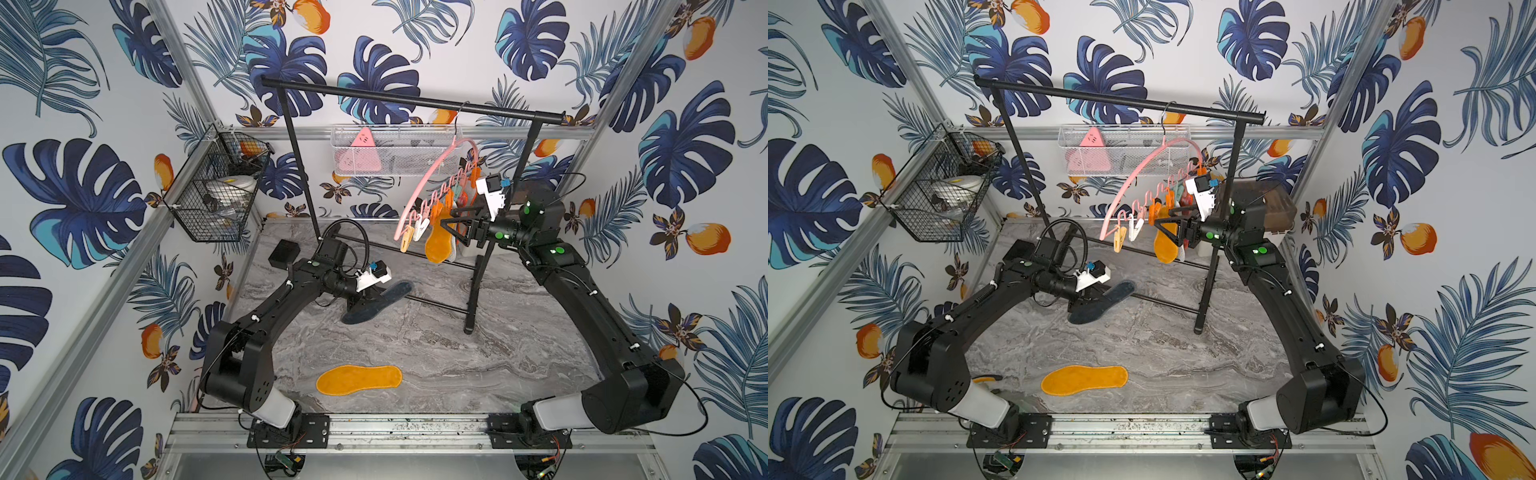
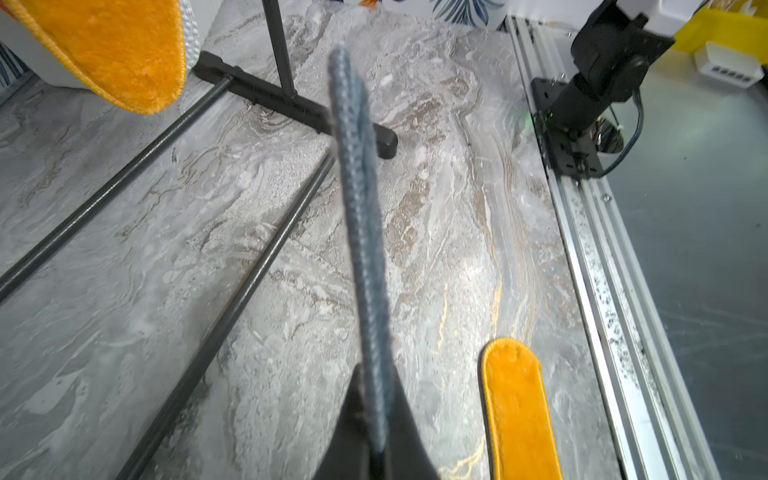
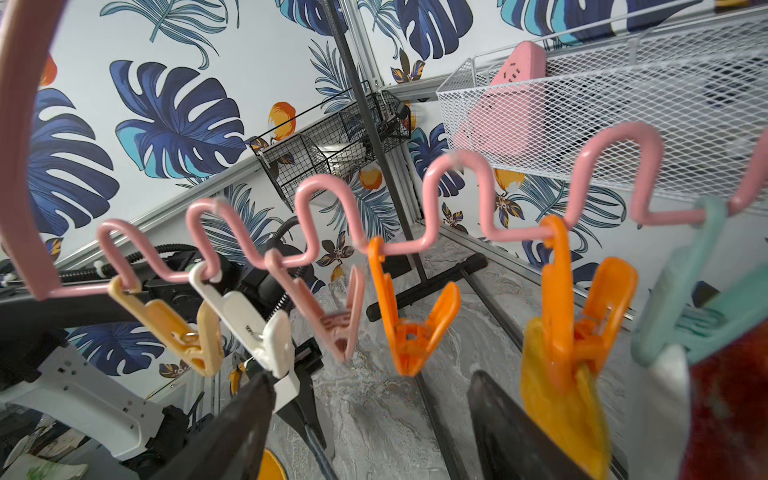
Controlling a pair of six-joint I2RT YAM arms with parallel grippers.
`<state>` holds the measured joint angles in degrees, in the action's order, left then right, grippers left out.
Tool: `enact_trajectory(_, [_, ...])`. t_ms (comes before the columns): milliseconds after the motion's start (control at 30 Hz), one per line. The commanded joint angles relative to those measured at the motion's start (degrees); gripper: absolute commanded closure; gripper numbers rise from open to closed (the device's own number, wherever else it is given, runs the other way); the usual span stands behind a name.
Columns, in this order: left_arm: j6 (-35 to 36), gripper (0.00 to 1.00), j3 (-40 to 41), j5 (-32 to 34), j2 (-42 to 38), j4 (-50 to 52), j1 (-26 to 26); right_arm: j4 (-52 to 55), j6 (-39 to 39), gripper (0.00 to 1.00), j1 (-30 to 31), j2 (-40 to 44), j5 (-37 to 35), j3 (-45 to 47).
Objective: Take the shoe insoles off the hanger
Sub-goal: Place the insole at the center of the board.
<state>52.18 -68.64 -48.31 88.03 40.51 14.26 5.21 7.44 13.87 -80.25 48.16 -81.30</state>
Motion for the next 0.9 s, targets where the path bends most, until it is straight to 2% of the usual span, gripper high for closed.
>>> enact_trajectory(0, [5.88,1.0,-0.54,5.71,-1.67,8.33,-0.18,1.21,-2.73,0.23,0.11,3.43,-2.13,2.39])
enact_trajectory(233, [16.37,1.0,-1.72,12.38,-4.09,23.38,-0.15,-2.33,-1.23,0.23,0.06,13.98,-2.37,12.26])
enact_trajectory(300, [17.49,1.0,-2.11,14.49,-4.09,26.27,-0.14,-3.06,-0.6,0.23,0.17,16.78,-2.37,14.94])
enact_trajectory(467, [15.15,1.0,1.33,19.92,-5.35,24.51,-0.03,-4.48,-1.41,0.23,1.57,24.14,-3.53,24.28])
enact_trajectory(600, [16.04,1.0,4.34,21.39,-5.08,23.81,0.82,-3.94,-3.0,0.23,2.56,28.99,-3.78,29.92])
enact_trajectory(867, [11.05,1.0,8.3,28.63,-2.6,15.5,8.25,-0.99,-4.37,0.23,2.83,32.47,-4.23,33.13])
